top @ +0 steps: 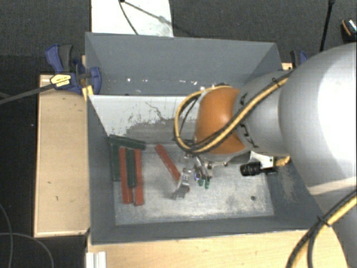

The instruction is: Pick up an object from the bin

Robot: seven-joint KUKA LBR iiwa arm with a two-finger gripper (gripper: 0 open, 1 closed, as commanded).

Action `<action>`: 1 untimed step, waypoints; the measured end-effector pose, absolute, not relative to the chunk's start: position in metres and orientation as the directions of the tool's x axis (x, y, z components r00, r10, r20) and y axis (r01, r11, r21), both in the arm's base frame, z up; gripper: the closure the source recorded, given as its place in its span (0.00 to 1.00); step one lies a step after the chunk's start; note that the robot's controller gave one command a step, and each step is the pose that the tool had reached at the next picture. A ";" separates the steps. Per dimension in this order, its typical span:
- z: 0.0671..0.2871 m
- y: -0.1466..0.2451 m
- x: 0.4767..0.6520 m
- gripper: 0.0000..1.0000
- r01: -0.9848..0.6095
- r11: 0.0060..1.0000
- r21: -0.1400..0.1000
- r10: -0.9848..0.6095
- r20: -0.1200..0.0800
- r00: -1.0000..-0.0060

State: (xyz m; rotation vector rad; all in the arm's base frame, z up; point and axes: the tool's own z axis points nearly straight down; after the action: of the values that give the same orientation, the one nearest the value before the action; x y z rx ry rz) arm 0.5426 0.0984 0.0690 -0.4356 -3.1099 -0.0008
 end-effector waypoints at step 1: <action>0.069 0.098 0.543 1.00 0.276 0.961 0.001 0.276 0.001 -0.961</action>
Offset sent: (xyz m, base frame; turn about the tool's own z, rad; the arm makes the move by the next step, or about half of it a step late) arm 0.0000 0.0000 0.0000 0.0000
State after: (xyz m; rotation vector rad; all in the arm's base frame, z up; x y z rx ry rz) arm 0.5427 0.0985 0.0694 -0.4370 -3.1102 -0.0015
